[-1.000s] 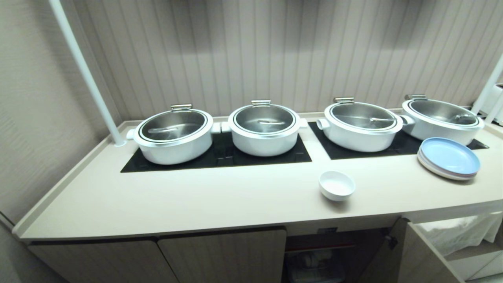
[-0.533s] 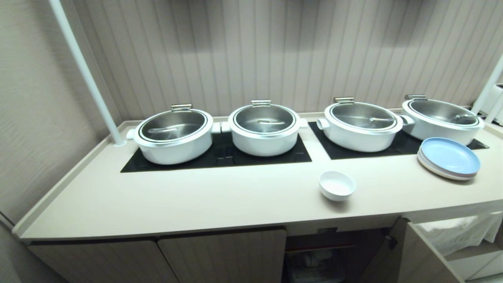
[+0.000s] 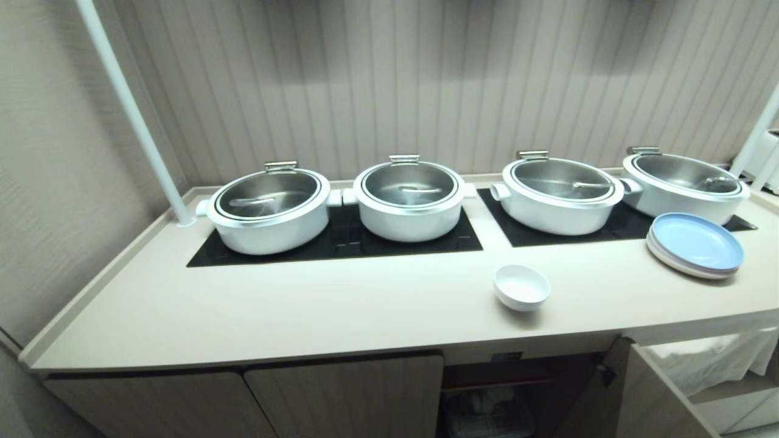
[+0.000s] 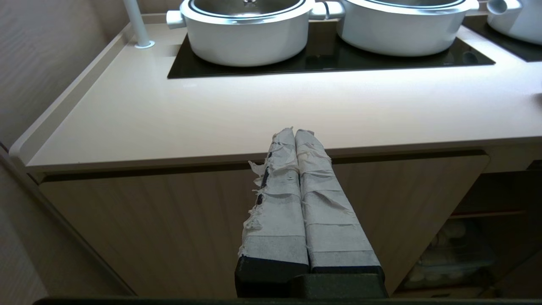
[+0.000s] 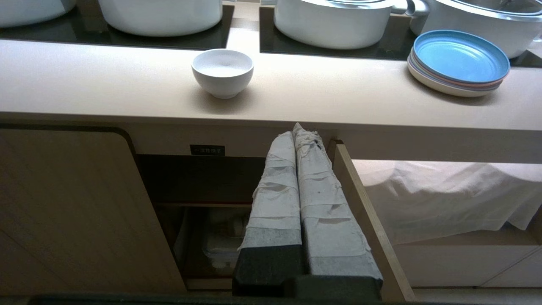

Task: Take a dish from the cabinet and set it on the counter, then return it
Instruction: Pick up the bowl from the table

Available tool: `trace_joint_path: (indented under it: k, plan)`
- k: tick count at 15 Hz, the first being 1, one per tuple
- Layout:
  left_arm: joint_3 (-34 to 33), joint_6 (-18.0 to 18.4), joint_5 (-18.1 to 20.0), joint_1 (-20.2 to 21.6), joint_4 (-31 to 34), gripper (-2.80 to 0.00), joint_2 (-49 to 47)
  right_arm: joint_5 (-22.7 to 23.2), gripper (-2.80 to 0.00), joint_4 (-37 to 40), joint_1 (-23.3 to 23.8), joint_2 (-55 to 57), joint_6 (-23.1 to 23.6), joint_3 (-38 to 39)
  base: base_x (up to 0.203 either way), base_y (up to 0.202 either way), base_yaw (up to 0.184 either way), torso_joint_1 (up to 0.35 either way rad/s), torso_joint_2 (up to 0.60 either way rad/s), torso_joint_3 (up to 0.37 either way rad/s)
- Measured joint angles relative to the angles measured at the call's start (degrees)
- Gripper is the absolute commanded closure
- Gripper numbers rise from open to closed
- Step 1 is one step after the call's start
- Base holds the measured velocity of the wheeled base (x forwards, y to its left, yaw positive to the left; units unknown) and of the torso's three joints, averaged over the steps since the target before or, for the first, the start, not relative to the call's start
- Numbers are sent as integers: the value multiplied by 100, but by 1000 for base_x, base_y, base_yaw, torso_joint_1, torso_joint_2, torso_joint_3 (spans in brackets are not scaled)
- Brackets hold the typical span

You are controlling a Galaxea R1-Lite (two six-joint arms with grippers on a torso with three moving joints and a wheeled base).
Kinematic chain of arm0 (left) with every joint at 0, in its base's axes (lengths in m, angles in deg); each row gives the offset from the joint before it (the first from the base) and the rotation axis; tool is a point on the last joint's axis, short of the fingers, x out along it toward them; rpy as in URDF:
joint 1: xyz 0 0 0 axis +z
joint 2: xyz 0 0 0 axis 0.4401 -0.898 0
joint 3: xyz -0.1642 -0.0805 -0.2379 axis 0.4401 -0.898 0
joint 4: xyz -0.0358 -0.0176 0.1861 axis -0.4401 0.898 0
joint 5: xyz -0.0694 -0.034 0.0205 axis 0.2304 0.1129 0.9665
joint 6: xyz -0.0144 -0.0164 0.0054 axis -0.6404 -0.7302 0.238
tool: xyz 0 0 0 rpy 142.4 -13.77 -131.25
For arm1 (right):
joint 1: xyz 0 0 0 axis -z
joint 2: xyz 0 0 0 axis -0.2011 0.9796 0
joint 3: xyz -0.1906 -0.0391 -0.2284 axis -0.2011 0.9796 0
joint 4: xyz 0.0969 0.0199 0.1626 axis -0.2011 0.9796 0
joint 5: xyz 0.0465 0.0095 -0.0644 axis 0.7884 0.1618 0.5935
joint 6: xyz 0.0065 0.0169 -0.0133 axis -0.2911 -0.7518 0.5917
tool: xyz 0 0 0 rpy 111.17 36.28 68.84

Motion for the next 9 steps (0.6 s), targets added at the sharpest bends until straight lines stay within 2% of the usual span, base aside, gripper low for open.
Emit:
trace_joint_path:
  k: [9]
  plan:
    - [0,0,0,0,0,0,0,9,0,-4,0,0,101,-11,0,0,0,0,0,0]
